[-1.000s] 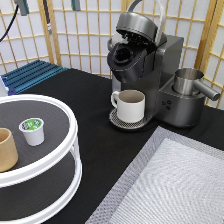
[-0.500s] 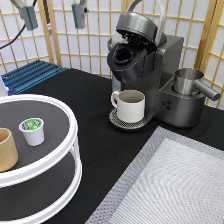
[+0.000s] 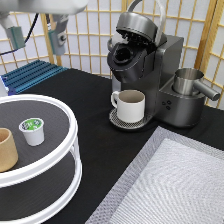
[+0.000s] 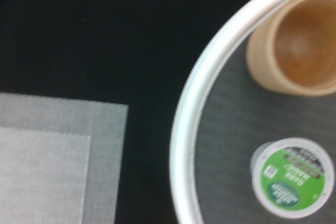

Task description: Make coffee

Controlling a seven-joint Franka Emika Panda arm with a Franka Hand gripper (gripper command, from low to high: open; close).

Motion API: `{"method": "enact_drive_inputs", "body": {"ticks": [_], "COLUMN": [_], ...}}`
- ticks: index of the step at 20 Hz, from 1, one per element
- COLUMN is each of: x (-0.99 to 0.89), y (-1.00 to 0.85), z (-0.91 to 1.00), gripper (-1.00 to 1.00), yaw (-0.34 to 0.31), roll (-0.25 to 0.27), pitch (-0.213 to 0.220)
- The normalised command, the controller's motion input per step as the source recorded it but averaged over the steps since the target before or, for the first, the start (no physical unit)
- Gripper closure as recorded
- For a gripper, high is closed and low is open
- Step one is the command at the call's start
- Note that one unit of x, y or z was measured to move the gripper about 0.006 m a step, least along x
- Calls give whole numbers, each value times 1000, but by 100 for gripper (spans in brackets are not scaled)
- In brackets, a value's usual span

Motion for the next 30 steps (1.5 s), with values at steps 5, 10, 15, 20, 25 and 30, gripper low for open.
{"method": "enact_drive_inputs", "body": {"ticks": [5, 10, 15, 20, 25, 30], "x": [-206, -151, -368, -634, -642, -508], "y": [346, 480, -20, -227, 4, 6], "z": [-146, -305, -360, -530, -454, -249], "gripper": [-100, -100, -100, -100, -100, -100], "yaw": [-188, -107, 76, 194, 216, 155], "roll": [-127, -193, -130, -57, -41, -44], "pitch": [-62, -28, -36, -41, -107, -200]}}
